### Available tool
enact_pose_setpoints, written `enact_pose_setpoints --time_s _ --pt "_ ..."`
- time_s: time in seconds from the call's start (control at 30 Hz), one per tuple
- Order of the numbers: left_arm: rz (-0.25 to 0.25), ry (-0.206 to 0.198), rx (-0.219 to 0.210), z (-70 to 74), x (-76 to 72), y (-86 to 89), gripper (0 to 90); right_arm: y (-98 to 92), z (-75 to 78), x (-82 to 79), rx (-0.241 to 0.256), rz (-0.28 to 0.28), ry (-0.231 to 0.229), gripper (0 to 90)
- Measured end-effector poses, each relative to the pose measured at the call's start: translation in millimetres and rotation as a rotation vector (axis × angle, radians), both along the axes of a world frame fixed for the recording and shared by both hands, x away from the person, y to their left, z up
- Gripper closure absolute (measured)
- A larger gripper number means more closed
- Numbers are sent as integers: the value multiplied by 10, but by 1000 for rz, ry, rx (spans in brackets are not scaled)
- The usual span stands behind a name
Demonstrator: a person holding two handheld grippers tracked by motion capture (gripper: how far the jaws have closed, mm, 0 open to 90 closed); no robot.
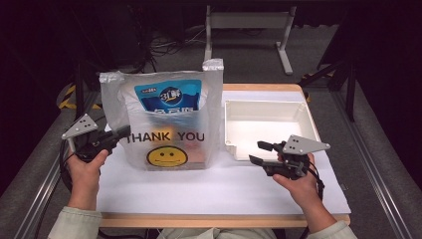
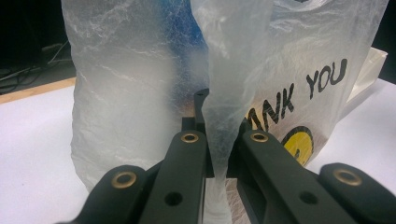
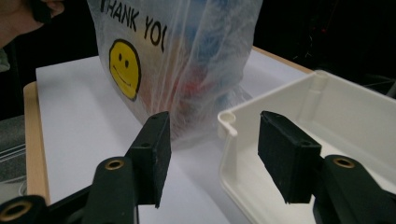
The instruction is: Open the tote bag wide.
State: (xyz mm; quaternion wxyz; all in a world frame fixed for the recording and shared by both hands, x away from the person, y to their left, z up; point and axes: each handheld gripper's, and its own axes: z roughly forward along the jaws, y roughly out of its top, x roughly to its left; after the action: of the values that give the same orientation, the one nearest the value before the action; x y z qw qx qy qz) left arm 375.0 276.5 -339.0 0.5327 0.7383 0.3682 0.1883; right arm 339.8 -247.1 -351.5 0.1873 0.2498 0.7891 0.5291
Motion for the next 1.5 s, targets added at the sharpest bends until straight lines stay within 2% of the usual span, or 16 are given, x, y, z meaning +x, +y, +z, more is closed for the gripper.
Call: enact_pose_setpoints --time_s 0.2,0.23,0.47,0.6,0.83,0.9,1.13,1.23,1.33,1.4,1.47,1.5 --pt "-2 0 3 3 -7 6 899 274 173 190 -2 18 6 398" --pt "-2 0 3 3 -7 6 899 274 173 190 -2 18 6 398" --pt "-4 4 3 -3 -3 4 898 584 274 491 26 43 65 286" --pt "-7 4 9 -8 -4 7 898 762 307 616 23 45 68 244" --pt "-16 -1 20 -20 -2 12 898 952 347 702 32 50 64 198" --pt "-15 1 19 -25 -2 11 898 1050 361 738 35 39 54 171" --pt "-18 2 21 -30 2 8 898 1178 356 799 21 16 54 159" --pt "-20 6 19 -39 6 6 898 1237 332 829 6 21 64 178" --pt "-25 7 17 -47 12 4 897 1269 312 849 -22 15 70 234" --pt "-27 8 16 -50 15 6 897 1266 309 862 -26 9 75 339" --pt "-26 7 14 -53 16 9 892 1251 311 876 -30 27 87 502" --pt "-24 8 14 -53 16 13 884 1243 313 879 -44 28 84 612"
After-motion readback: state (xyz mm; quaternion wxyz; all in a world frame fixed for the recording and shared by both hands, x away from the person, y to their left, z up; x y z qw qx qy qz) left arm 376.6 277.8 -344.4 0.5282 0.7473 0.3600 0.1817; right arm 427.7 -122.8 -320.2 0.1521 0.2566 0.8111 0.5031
